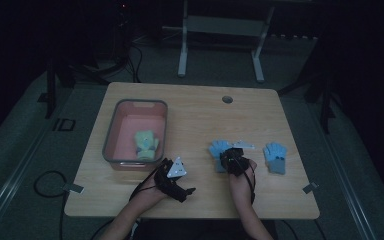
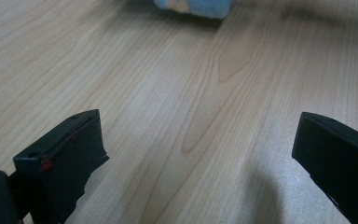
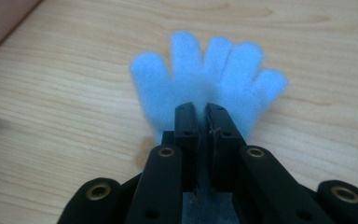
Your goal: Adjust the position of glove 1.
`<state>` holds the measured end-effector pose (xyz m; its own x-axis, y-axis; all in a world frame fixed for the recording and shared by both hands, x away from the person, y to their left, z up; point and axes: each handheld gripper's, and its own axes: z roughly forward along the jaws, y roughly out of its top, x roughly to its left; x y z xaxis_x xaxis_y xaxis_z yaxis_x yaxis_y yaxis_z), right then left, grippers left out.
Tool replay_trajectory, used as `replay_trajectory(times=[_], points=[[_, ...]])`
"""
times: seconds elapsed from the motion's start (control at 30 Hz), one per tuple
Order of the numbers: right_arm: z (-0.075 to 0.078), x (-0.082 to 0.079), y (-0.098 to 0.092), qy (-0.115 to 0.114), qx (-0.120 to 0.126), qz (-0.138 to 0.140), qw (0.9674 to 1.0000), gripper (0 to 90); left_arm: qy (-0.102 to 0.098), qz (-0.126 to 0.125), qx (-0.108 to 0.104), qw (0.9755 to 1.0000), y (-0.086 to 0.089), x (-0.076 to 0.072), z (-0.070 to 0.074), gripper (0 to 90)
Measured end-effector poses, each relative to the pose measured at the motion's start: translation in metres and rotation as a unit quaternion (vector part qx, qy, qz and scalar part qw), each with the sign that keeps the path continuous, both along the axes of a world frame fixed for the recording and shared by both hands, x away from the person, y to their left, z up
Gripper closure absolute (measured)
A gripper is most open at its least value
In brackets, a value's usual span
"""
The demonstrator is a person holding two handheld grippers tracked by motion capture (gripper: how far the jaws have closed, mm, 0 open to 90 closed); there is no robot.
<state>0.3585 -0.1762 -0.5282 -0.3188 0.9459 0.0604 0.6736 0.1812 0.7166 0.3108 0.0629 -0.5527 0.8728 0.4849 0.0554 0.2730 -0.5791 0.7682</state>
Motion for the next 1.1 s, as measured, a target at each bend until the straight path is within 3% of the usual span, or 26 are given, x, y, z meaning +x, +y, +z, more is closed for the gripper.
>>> replay_trajectory(times=[0.13,0.23,0.53,0.77,0.83,1.1], points=[[-0.014,0.003,0.002,0.024,0.004,0.003,0.9997,78.9,0.002,-0.003,-0.003,1.0000,0.000,-0.001,0.000,2.0],[-0.016,0.002,0.003,0.022,0.001,0.008,0.9997,75.8,0.001,-0.004,0.000,1.0000,-0.001,-0.001,-0.001,2.0],[0.007,0.008,-0.007,0.005,0.013,0.047,0.9988,52.5,0.004,-0.007,-0.003,1.0000,-0.001,-0.002,-0.001,2.0],[0.015,0.018,-0.035,0.001,0.013,0.084,0.9964,54.6,0.007,-0.012,-0.007,0.9999,0.000,-0.002,-0.001,2.0],[0.019,0.021,-0.047,0.007,0.027,0.099,0.9947,55.0,0.009,-0.013,-0.007,0.9999,0.000,-0.002,-0.001,2.0],[0.032,0.019,-0.094,-0.018,0.009,0.114,0.9933,56.9,0.007,-0.015,-0.012,0.9998,0.000,-0.002,-0.001,2.0]])
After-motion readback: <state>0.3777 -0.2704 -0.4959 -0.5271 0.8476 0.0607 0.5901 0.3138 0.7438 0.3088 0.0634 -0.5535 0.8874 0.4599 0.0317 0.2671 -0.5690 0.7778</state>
